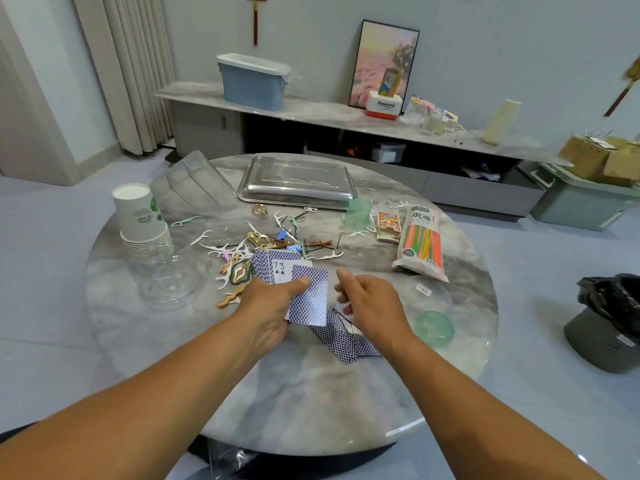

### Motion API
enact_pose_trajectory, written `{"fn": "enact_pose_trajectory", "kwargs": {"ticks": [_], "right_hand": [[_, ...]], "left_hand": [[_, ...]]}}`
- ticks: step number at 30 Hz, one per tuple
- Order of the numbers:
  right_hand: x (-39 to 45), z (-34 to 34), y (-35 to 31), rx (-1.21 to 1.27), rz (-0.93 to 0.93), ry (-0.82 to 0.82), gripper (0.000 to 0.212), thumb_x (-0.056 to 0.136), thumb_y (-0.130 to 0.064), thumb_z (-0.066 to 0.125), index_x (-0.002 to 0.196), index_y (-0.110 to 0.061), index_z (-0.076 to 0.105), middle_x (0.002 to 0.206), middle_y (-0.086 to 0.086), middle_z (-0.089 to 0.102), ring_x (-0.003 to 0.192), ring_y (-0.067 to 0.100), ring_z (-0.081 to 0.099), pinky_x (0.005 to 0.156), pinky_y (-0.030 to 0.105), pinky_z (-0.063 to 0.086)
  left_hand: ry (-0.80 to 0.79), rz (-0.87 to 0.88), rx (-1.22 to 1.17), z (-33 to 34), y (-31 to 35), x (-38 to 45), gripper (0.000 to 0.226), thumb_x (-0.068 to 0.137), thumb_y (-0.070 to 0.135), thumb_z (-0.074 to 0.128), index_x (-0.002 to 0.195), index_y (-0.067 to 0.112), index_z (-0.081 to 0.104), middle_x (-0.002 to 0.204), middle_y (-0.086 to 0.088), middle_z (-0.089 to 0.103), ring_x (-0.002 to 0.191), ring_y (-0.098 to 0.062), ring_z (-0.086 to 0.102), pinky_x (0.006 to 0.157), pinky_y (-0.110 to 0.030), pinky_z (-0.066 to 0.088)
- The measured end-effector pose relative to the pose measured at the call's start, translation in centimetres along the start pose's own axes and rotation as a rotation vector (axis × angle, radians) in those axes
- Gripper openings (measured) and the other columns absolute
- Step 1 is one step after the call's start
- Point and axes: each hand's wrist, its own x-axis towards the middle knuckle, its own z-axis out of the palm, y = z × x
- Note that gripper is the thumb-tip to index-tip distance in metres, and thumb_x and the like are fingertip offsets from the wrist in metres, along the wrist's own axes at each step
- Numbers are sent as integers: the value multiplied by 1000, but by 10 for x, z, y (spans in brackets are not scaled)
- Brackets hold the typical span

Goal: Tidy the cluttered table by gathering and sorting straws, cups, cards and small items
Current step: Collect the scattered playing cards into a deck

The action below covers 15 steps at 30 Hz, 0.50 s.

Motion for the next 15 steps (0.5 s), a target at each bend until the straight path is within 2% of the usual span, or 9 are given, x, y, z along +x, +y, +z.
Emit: {"fn": "enact_pose_trajectory", "kwargs": {"ticks": [1,2,4,6,8,10,12,13,15], "right_hand": [[0,0,-7,227,62,-52,38,90,-55,67,85,-18,72,78,-4,73,64,12,67,57,26,51],[0,-1,-12,350,91,-119,36,83,-52,78,83,-17,68,74,-5,70,57,9,62,51,22,46],[-2,2,-15,444,121,-221,36,76,-37,88,78,-15,59,65,-3,62,49,6,52,45,20,41],[-1,1,-14,471,164,-231,27,81,-24,85,80,-12,61,63,-1,63,45,5,50,43,19,39],[5,-5,-10,455,212,-171,19,87,-17,79,81,-8,64,64,4,63,46,8,52,43,20,40],[12,-15,-1,353,242,-88,18,89,-16,77,80,-5,66,74,8,67,59,16,59,52,26,47],[14,-26,12,64,245,-68,13,88,-21,79,87,-10,72,88,7,74,79,19,69,71,33,56],[13,-29,19,-98,246,-66,16,86,-24,80,98,-15,72,96,5,75,90,20,70,82,37,57],[10,-27,27,-319,207,34,43,86,-34,79,124,-19,65,112,2,70,107,22,66,95,40,53]], "left_hand": [[-16,6,14,1,-1,-1,29,85,-10,71,112,0,69,103,-18,75,90,-34,74,81,-49,61],[-25,6,20,2,-1,-3,30,83,-11,72,112,-3,69,103,-20,75,92,-37,74,82,-51,60],[-39,-2,0,3,-1,-2,31,81,-10,74,112,-5,69,102,-22,75,90,-38,74,79,-51,61],[-46,-10,-41,4,-1,-1,25,85,-4,74,110,-2,69,101,-21,76,84,-35,75,72,-48,63],[-9,-23,-67,4,0,3,18,94,3,66,112,1,66,99,-19,75,80,-32,74,67,-44,61],[12,-33,-111,1,3,7,18,100,3,53,117,0,61,99,-18,74,81,-29,72,68,-41,59],[1,-41,-133,-2,5,10,22,99,0,46,117,0,58,95,-19,75,79,-27,73,65,-37,59],[-9,-46,-128,-2,5,10,23,98,-3,44,118,-2,57,98,-21,74,83,-28,73,66,-39,59],[-16,-46,-109,-2,4,9,23,99,-8,46,118,-4,58,101,-22,72,86,-31,71,66,-44,58]]}}
